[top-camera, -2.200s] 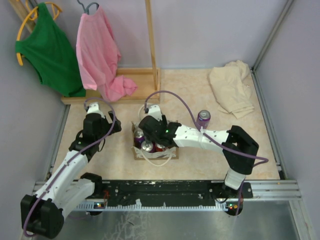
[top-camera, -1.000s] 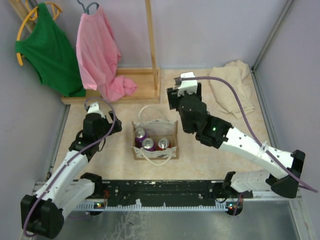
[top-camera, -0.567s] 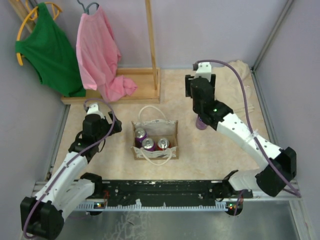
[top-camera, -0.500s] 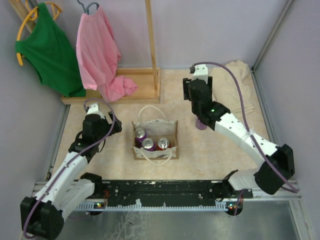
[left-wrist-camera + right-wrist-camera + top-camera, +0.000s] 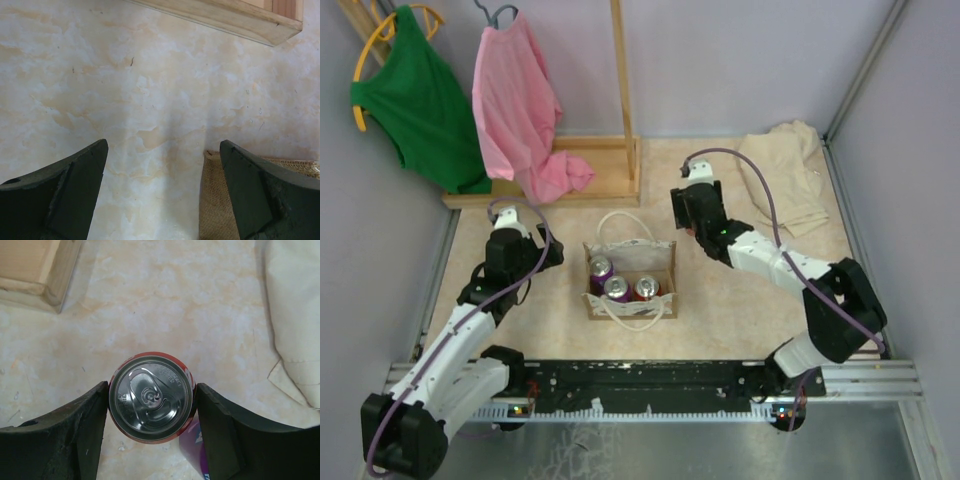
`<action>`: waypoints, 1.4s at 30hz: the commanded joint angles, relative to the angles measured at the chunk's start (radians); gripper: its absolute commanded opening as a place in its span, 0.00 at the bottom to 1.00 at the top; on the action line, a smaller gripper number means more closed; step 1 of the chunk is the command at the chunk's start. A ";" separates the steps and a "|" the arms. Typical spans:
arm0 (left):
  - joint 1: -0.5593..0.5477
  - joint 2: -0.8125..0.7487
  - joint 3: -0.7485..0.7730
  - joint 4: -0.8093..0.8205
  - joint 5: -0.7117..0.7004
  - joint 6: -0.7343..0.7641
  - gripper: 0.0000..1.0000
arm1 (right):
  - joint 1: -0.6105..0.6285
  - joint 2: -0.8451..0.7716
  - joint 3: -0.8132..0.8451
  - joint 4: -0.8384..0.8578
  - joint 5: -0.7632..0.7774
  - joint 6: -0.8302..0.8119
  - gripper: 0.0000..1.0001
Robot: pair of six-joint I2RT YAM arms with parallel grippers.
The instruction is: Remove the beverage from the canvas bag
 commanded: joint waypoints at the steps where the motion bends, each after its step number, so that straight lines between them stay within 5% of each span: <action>1: -0.004 -0.002 0.004 0.016 0.006 0.001 0.99 | -0.018 0.022 -0.011 0.229 -0.047 0.025 0.00; 16: -0.004 0.004 -0.001 0.006 -0.005 0.003 0.99 | -0.020 0.052 -0.110 0.313 -0.056 0.075 0.00; 18: -0.003 0.004 0.001 0.006 -0.005 0.004 0.99 | -0.021 0.050 -0.126 0.309 -0.057 0.091 0.07; 20: -0.003 0.003 0.003 0.005 -0.003 0.004 0.99 | -0.020 0.049 -0.139 0.302 -0.051 0.102 0.26; 21: -0.003 0.002 0.001 0.005 -0.003 0.004 0.99 | -0.020 0.049 -0.141 0.294 -0.047 0.106 0.41; 22: -0.003 0.002 0.002 0.005 -0.001 0.005 0.99 | -0.020 0.049 -0.143 0.286 -0.044 0.110 0.68; 24: -0.002 0.004 0.001 0.005 0.002 0.005 0.99 | -0.019 0.049 -0.145 0.272 -0.032 0.115 0.86; 33: -0.003 -0.001 -0.002 0.000 0.003 0.004 0.99 | -0.005 0.041 -0.102 0.243 -0.007 0.072 0.97; 42: -0.004 -0.005 -0.002 -0.003 0.007 0.002 0.99 | 0.072 -0.030 0.128 0.148 0.136 -0.059 0.99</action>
